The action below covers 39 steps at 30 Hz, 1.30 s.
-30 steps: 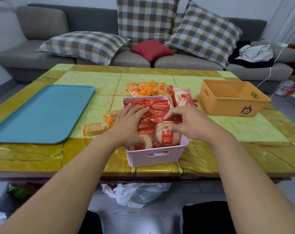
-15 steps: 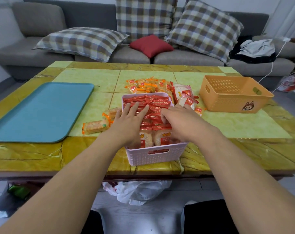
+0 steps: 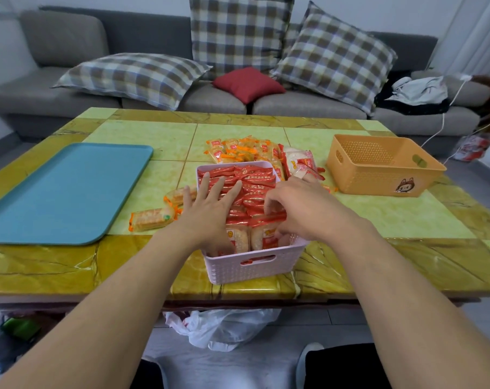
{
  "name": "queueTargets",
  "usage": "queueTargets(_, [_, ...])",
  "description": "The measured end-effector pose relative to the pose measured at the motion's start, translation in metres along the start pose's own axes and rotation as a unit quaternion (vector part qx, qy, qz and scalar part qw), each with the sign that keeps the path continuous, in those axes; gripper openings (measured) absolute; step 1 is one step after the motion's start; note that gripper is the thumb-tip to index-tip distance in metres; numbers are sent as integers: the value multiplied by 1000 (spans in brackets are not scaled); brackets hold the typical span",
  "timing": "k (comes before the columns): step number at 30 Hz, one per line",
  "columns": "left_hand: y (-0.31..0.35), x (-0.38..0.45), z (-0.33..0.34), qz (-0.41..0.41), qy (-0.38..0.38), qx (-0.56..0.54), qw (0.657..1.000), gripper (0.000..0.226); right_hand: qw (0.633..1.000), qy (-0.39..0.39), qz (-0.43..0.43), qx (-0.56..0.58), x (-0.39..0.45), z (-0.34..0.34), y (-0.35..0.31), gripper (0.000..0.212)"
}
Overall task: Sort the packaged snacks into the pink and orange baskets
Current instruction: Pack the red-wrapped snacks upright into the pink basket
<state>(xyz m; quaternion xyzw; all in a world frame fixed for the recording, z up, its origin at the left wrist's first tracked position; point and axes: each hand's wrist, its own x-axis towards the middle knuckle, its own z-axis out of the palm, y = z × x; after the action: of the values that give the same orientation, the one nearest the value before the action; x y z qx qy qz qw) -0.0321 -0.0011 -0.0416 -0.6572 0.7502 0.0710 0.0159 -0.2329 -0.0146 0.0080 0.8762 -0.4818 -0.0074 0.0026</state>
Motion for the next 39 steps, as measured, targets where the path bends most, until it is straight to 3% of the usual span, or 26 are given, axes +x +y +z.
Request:
queueTargets(4, [-3,-4,-1,-11,19,-116,993,131,977,139,78,145,-7,0,12,10])
queueTargets(7, [8,-2,-10,-22,90,-160,983,114,943,228,169,174,-5,11,33,17])
queueTargets(11, [22,3,-21,3,179,-206,962,78,949,165,234,130,5,39,53,45])
queueTargets(14, [39,16,-32,28,201,-233,951,65,954,111,252,118,18,44,65,66])
queueTargets(16, [50,32,-40,45,190,-244,950,60,941,112,264,177,33,44,76,74])
queueTargets(20, [66,87,-59,59,130,-197,970,56,879,116,297,354,62,40,104,81])
queueTargets(28, [72,204,-74,53,24,-106,993,56,864,49,317,389,96,57,136,125])
queueTargets(33, [82,253,-68,56,44,-54,996,52,852,28,309,422,110,59,151,136])
queueTargets(36, [90,272,-63,54,25,-31,998,49,858,23,320,401,113,56,156,120])
queueTargets(39, [97,287,-54,36,7,-53,998,50,856,18,347,383,101,49,170,58])
